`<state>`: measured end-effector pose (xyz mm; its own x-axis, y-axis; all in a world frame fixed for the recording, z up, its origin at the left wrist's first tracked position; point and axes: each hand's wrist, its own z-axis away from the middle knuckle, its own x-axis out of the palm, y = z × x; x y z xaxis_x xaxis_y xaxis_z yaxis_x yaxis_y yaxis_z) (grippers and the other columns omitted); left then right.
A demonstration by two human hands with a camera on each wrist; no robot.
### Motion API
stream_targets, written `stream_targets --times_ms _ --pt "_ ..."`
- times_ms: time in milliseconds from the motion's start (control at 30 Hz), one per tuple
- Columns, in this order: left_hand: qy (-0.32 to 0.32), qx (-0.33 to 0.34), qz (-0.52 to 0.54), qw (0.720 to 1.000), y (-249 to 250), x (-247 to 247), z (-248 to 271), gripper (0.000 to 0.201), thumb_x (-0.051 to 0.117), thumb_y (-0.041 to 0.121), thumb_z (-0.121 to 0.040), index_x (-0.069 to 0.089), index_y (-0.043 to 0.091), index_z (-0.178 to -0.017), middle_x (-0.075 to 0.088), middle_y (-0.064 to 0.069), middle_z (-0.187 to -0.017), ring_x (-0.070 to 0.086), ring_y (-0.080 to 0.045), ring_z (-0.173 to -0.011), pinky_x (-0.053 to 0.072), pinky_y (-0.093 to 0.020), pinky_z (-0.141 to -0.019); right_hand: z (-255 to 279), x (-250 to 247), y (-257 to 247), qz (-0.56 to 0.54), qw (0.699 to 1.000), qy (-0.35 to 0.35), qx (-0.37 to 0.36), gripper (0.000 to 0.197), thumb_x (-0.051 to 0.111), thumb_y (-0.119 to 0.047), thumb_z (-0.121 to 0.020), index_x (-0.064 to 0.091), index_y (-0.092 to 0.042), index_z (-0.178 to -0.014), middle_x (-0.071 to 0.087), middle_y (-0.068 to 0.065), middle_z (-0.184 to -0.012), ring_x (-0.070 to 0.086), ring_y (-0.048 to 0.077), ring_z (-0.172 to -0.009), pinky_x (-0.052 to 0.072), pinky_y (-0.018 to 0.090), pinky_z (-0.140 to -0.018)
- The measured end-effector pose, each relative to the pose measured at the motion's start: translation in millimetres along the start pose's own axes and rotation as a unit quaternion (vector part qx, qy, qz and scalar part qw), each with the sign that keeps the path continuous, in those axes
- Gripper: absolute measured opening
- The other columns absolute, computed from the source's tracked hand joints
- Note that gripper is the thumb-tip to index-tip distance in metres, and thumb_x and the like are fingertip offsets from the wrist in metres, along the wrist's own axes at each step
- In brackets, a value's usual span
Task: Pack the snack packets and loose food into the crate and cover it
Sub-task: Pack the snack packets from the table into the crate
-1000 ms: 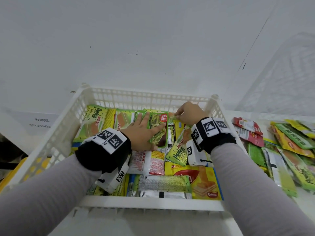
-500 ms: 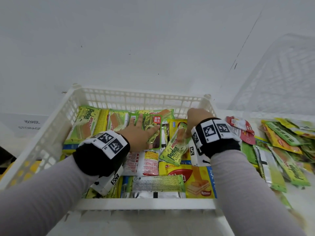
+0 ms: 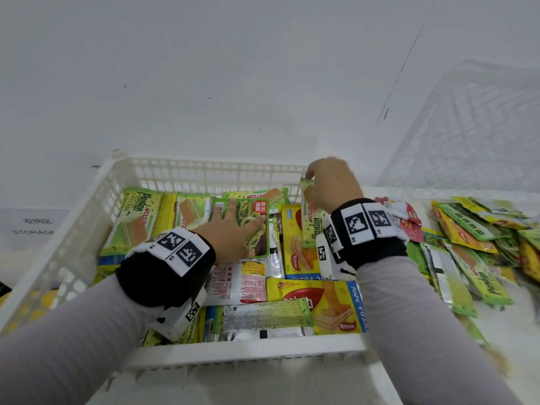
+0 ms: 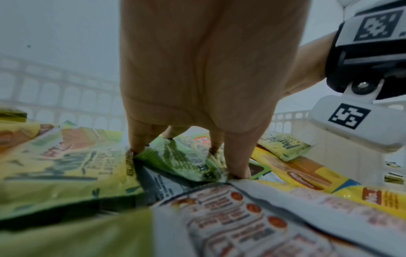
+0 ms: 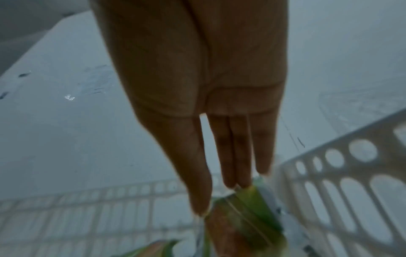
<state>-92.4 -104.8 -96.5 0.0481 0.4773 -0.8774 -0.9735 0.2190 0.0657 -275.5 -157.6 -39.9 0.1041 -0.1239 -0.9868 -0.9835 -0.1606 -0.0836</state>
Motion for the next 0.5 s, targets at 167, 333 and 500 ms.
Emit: stream_targets --times_ms 167,333,500 --pt "0.022 0.006 -0.016 1.0 0.3 1.9 0.8 0.08 0.038 0.059 -0.091 -0.018 0.037 -0.144 -0.032 -0.02 -0.149 -0.021 -0.042 -0.139 0.007 -0.051 -0.114 9.7 30.7 -8.0 0.099 0.956 -0.274 0.009 0.054 0.041 -0.011 -0.095 0.024 0.0 -0.144 0.025 0.023 -0.151 0.027 0.035 -0.139 0.03 0.045 -0.111" --pt "0.003 0.008 -0.011 1.0 1.9 4.3 -1.6 0.077 0.035 0.057 -0.093 -0.021 0.038 -0.143 -0.036 -0.019 -0.147 -0.025 -0.04 -0.138 0.001 -0.05 -0.115 6.5 50.7 1.1 0.121 0.947 -0.296 0.016 0.054 0.015 -0.017 -0.099 0.001 -0.003 -0.149 0.001 0.02 -0.157 0.003 0.035 -0.145 0.009 0.052 -0.117" --pt "-0.024 0.004 -0.006 1.0 3.0 2.8 -4.2 0.08 0.035 0.059 -0.092 -0.023 0.038 -0.142 -0.04 -0.018 -0.144 -0.029 -0.041 -0.136 -0.002 -0.053 -0.114 -5.9 44.8 14.5 0.117 0.943 -0.312 -0.03 0.059 0.037 -0.023 -0.097 0.012 -0.011 -0.149 0.011 0.016 -0.157 0.014 0.035 -0.144 0.015 0.049 -0.115"
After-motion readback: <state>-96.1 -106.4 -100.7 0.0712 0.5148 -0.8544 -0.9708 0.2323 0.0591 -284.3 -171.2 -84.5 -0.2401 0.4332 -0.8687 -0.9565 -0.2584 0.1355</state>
